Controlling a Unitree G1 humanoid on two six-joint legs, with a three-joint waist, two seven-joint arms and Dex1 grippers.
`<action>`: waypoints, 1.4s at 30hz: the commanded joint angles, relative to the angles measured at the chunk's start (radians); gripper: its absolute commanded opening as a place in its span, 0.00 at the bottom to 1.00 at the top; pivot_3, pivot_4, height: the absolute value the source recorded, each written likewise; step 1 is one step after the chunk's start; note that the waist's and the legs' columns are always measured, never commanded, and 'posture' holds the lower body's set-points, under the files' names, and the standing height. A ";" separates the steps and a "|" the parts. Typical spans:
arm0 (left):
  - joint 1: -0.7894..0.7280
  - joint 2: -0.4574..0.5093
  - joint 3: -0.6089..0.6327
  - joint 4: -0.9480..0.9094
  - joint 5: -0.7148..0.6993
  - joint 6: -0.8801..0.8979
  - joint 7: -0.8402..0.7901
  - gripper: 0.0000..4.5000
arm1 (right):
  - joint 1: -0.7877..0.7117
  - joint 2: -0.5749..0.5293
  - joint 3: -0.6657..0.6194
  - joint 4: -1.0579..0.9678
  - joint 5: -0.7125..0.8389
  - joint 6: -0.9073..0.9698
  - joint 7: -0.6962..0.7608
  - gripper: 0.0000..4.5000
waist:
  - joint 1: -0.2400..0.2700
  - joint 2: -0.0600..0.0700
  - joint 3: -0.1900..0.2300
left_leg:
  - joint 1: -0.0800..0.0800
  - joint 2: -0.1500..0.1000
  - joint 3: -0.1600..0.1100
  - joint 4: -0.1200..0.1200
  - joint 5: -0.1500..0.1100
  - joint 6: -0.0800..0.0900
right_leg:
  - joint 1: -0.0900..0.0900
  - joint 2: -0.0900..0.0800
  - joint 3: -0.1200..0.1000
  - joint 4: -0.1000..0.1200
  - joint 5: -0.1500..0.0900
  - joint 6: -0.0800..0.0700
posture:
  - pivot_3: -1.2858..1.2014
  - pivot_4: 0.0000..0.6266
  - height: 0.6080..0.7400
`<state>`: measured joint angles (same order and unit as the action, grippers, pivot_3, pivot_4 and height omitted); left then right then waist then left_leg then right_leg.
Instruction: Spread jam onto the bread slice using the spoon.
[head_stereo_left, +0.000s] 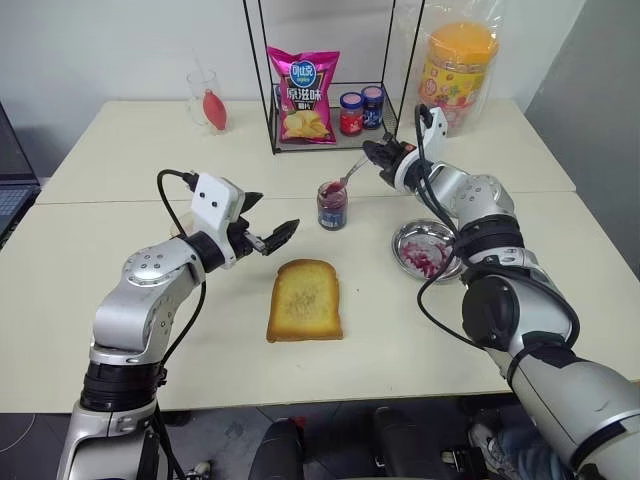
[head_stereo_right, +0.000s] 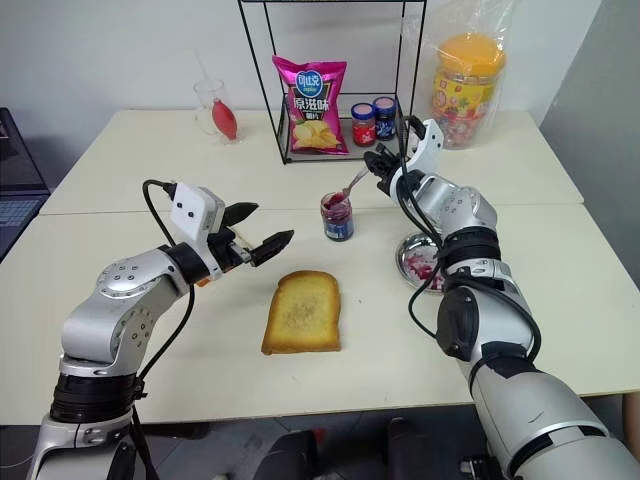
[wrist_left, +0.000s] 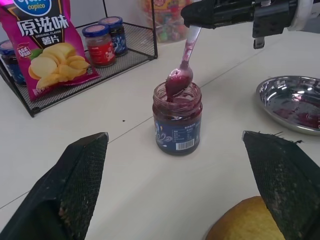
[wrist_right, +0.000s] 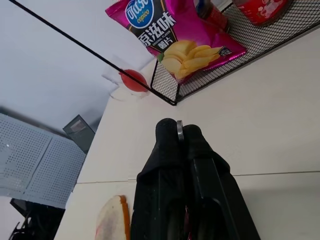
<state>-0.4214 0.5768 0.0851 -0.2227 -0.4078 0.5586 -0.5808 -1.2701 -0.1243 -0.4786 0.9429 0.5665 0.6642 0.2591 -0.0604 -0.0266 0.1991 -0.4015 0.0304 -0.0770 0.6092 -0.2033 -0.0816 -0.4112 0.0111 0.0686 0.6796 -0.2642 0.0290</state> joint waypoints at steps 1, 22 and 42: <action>-0.022 0.000 0.015 -0.012 0.006 -0.027 -0.004 1.00 | -0.007 -0.012 -0.029 -0.052 0.042 0.004 -0.008 0.01 | 0.000 0.000 0.000 | 0.000 0.000 0.000 0.000 0.000 0.000 | 0.000 0.000 0.000 0.000 0.000 0.000 | 0.52 0.24 1.00; 0.054 0.038 0.069 -0.068 -0.040 -0.039 -0.086 1.00 | 0.086 0.047 -0.098 -0.315 0.248 0.191 -0.076 0.01 | 0.000 0.000 0.000 | 0.000 0.000 0.000 0.000 0.000 0.000 | 0.000 0.000 0.000 0.000 0.000 0.000 | 0.52 0.24 1.00; 0.683 0.188 0.345 -0.294 -0.066 -0.158 -0.321 1.00 | 0.528 0.143 0.313 -1.046 0.352 0.488 -0.090 0.01 | -0.018 -0.001 0.000 | -0.001 0.002 0.000 -0.002 -0.001 0.001 | -0.004 0.001 0.000 0.001 -0.005 0.000 | 0.52 0.24 1.00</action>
<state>0.2369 0.7562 0.3876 -0.4740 -0.4683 0.4392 -0.8865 -0.7506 0.0144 -0.2313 -0.0364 0.9422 1.1887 0.1307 -0.0780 -0.0271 0.1988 -0.4022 0.0328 -0.0771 0.6071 -0.2039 -0.0808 -0.4148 0.0118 0.0684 0.6809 -0.2692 0.0291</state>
